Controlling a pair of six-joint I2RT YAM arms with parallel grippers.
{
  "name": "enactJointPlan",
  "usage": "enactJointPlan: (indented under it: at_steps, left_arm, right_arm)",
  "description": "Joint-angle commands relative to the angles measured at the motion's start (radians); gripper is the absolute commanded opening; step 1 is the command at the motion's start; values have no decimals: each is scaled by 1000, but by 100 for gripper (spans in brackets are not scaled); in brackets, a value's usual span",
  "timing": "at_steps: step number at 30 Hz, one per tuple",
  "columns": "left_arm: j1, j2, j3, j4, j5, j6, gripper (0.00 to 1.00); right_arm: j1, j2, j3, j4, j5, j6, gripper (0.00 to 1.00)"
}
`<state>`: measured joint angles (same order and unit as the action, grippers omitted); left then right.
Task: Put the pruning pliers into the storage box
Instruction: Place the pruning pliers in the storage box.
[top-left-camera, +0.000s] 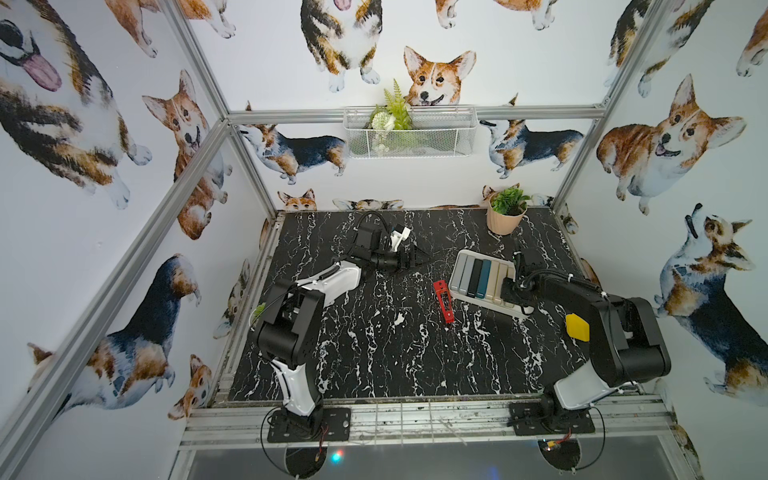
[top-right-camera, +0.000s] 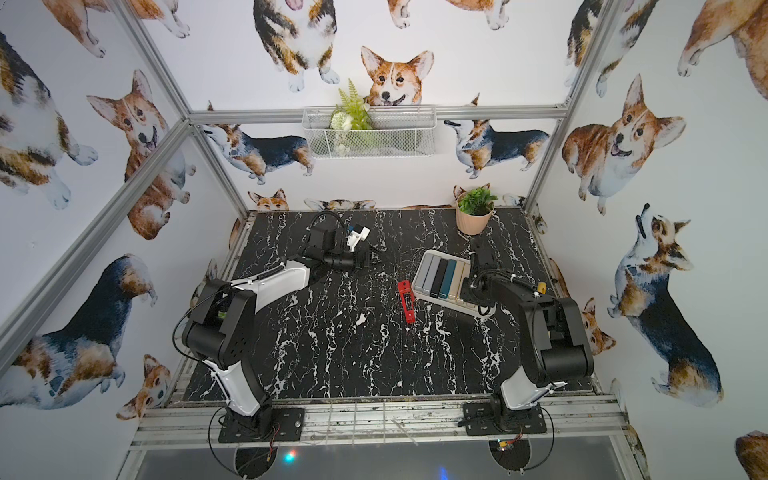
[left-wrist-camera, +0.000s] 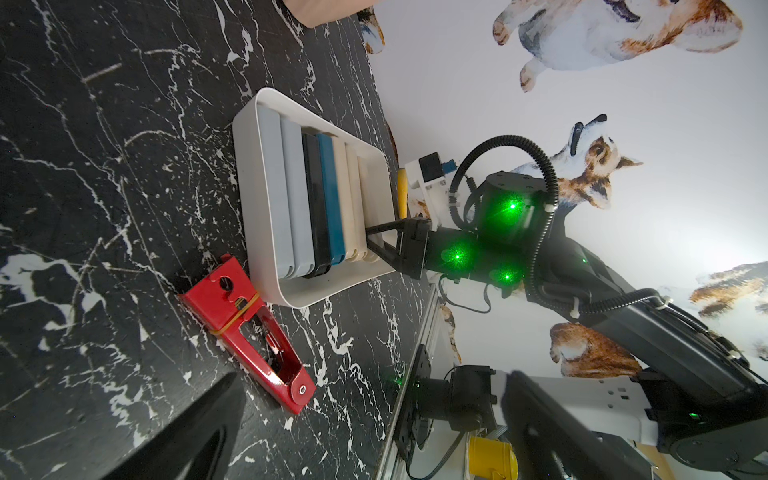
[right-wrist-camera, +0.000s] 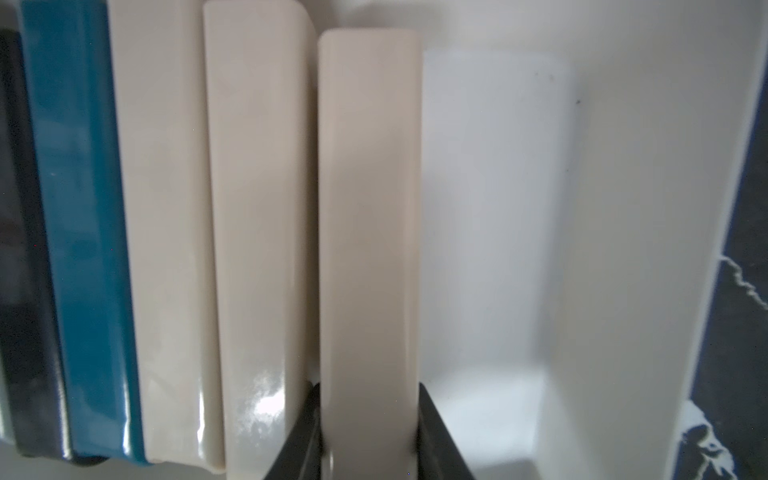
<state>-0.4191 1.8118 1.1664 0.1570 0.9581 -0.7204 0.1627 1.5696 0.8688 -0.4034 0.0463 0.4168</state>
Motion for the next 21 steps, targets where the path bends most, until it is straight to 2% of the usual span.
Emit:
enactJointPlan:
  at_steps: [1, 10, 21]
  left_arm:
    - [-1, -4, 9, -1, 7, 3, 100]
    - [-2, -6, 10, -1, 10, 3, 100]
    - [-8, -7, 12, -5, 11, 3, 100]
  right_arm:
    - [1, -10, -3, 9, -13, -6, 30]
    - [1, -16, -5, 12, -15, -7, 44]
    - [1, -117, 5, -16, 28, -18, 46]
